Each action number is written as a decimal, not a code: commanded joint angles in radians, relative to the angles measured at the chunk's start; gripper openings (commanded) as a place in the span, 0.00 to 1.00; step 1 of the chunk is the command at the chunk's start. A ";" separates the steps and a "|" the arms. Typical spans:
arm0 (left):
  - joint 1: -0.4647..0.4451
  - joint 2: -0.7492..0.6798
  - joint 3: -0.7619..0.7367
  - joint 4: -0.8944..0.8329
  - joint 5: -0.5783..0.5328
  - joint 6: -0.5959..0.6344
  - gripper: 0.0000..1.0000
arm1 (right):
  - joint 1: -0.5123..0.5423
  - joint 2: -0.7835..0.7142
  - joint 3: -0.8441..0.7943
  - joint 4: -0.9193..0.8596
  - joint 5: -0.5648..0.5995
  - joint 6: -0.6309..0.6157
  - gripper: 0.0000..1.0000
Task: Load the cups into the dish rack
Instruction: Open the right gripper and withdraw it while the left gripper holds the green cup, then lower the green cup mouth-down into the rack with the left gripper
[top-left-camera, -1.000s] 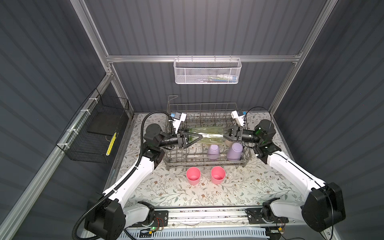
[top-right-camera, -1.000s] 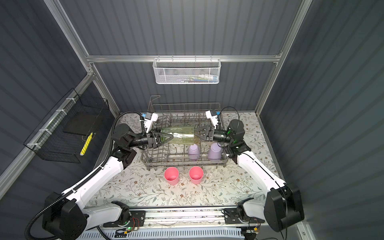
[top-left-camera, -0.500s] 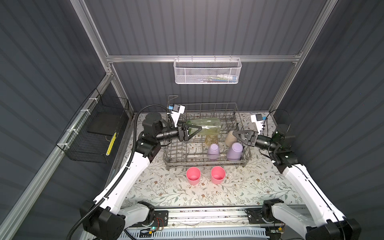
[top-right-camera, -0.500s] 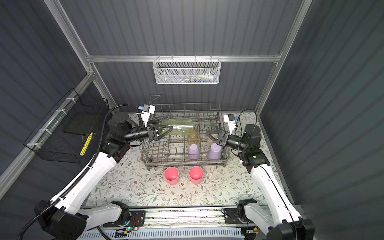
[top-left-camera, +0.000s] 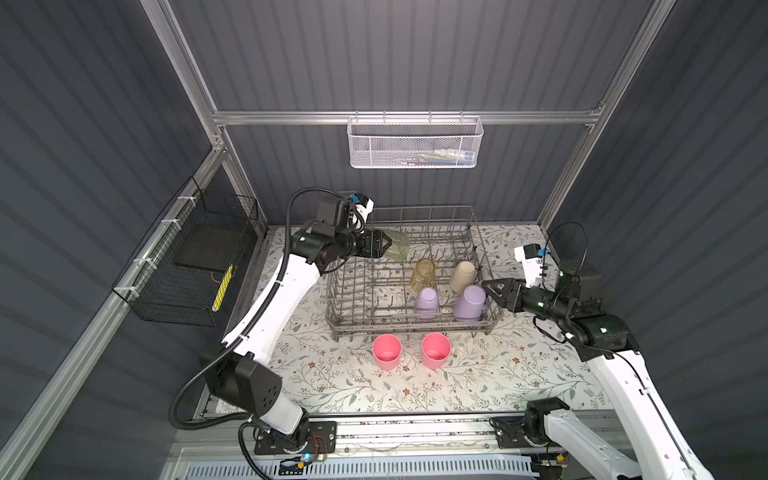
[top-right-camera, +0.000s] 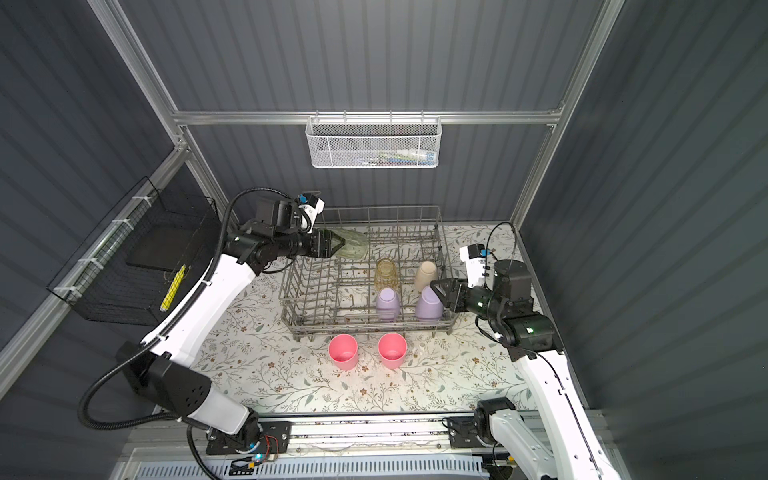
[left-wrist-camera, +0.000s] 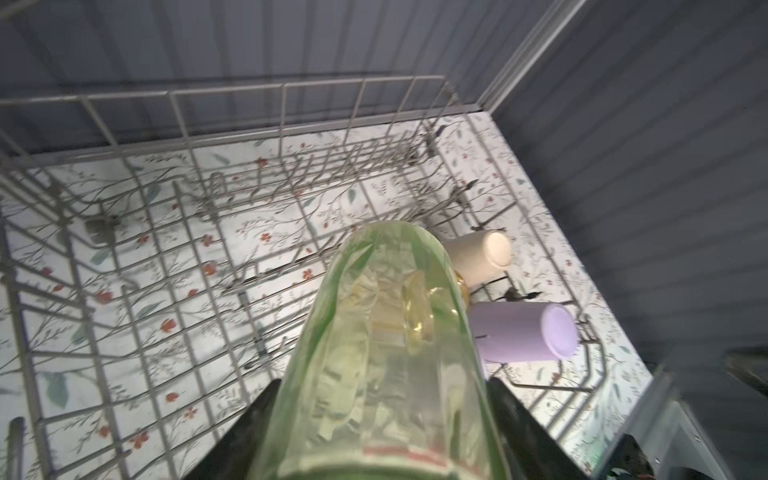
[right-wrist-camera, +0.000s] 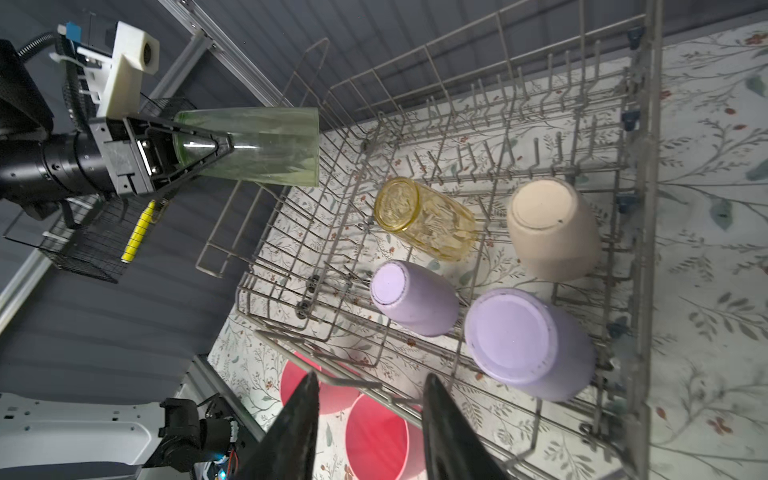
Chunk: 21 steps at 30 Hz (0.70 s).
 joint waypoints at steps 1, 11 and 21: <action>0.004 0.048 0.111 -0.154 -0.137 0.054 0.53 | -0.004 -0.005 0.008 -0.079 0.096 -0.064 0.43; 0.001 0.190 0.244 -0.336 -0.200 0.107 0.54 | -0.004 0.031 -0.007 -0.105 0.139 -0.094 0.43; -0.060 0.257 0.232 -0.348 -0.202 0.136 0.55 | -0.004 0.050 -0.021 -0.090 0.145 -0.096 0.44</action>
